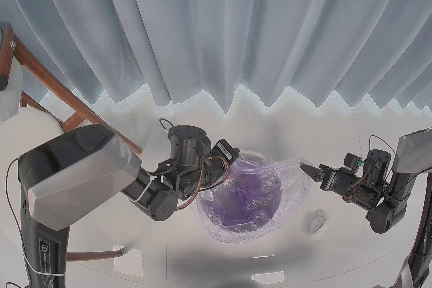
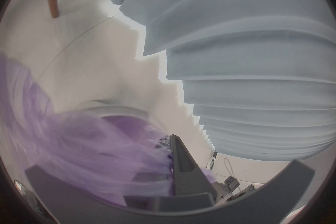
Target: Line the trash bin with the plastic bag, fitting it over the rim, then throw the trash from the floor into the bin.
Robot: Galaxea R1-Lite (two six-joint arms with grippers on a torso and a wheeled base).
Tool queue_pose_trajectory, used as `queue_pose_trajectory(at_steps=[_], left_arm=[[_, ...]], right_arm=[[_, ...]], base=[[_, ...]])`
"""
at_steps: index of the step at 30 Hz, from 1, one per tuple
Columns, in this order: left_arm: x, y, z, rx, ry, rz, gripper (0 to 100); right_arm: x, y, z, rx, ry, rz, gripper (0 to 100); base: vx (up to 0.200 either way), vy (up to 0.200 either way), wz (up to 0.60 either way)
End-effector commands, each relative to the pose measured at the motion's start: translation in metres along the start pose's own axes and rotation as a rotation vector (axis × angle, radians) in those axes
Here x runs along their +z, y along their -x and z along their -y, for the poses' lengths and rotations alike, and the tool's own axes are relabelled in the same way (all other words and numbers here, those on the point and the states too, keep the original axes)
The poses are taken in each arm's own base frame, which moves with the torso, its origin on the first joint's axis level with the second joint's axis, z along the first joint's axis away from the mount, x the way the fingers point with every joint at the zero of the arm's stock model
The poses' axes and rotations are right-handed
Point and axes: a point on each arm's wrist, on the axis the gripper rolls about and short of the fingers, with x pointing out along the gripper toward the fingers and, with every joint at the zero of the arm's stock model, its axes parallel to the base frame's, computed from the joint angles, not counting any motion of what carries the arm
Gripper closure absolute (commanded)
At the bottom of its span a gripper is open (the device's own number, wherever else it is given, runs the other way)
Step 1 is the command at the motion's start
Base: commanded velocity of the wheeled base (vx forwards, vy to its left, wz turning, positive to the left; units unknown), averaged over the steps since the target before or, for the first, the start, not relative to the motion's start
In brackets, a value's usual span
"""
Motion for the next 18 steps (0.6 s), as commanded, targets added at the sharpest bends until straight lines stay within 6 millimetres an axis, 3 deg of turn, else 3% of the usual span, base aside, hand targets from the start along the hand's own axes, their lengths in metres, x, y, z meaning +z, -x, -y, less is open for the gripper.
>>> queue_pose_trajectory(at_steps=[1,12,18], left_arm=[[0.02,-0.004,0.02,-0.047,-0.006,0.043,100],[0.048,-0.029,0.026,-0.003,0.004,0.073,100],[0.05,-0.032,0.035,0.046,0.006,0.042,100]], right_arm=[[0.004,0.008,-0.006,0.016,0.006,0.016,0],[0.009,0.0,-0.004,0.017,0.05,0.041,0],[0.009,-0.003,-0.003,0.017,0.069,0.043,0]], base=[[0.0,0.0,0.0],[0.0,0.0,0.0],[0.0,0.0,0.0]])
